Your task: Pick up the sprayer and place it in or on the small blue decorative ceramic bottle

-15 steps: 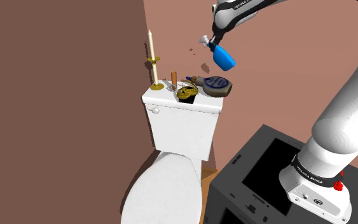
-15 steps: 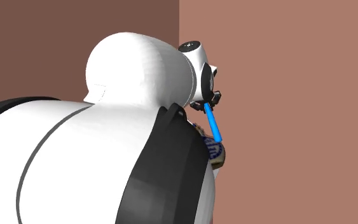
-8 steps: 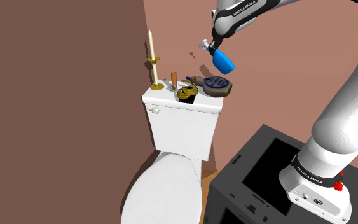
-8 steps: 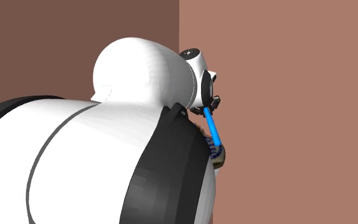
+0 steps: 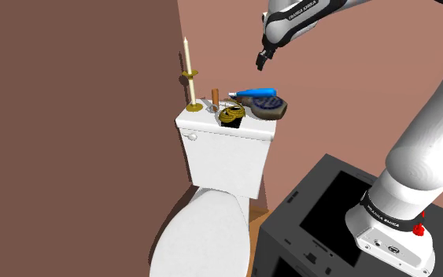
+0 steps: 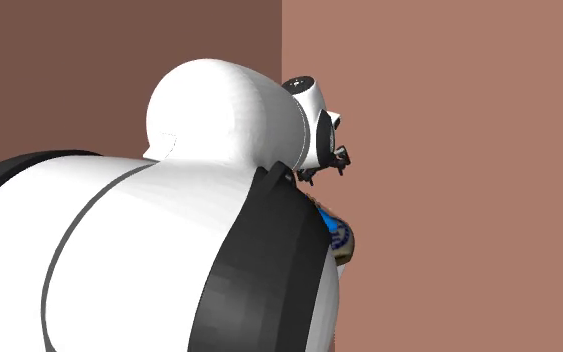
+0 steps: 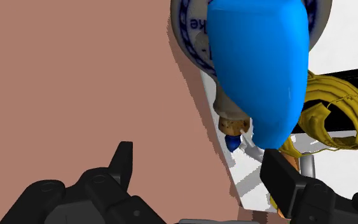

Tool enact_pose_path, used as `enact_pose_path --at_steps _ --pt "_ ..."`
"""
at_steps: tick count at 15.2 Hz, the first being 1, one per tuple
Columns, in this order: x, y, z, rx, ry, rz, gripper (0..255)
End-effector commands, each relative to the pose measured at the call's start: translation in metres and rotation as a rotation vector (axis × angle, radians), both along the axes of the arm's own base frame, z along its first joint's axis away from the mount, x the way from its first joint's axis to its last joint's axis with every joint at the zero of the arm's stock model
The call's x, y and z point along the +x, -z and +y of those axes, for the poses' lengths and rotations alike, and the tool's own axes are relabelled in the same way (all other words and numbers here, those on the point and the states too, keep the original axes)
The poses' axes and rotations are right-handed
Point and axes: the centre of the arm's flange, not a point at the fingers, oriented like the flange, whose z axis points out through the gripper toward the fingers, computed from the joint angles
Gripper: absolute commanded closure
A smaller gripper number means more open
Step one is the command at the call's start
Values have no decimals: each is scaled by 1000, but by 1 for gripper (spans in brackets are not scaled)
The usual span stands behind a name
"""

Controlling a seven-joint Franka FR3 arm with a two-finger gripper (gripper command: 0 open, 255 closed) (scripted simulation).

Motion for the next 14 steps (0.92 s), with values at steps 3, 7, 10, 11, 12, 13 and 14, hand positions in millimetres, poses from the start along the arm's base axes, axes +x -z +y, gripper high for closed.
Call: enact_pose_path --at_steps 3,7,10,11,12,13,14 --pt "-5 -12 4 0 0 0 0" --pt "-18 -44 15 0 0 0 0" --pt "-18 -44 15 0 0 0 0" --pt "-18 -44 15 0 0 0 0" --pt "-18 -44 15 0 0 0 0" --pt "-18 -44 15 0 0 0 0" --pt "-18 -44 15 0 0 0 0"
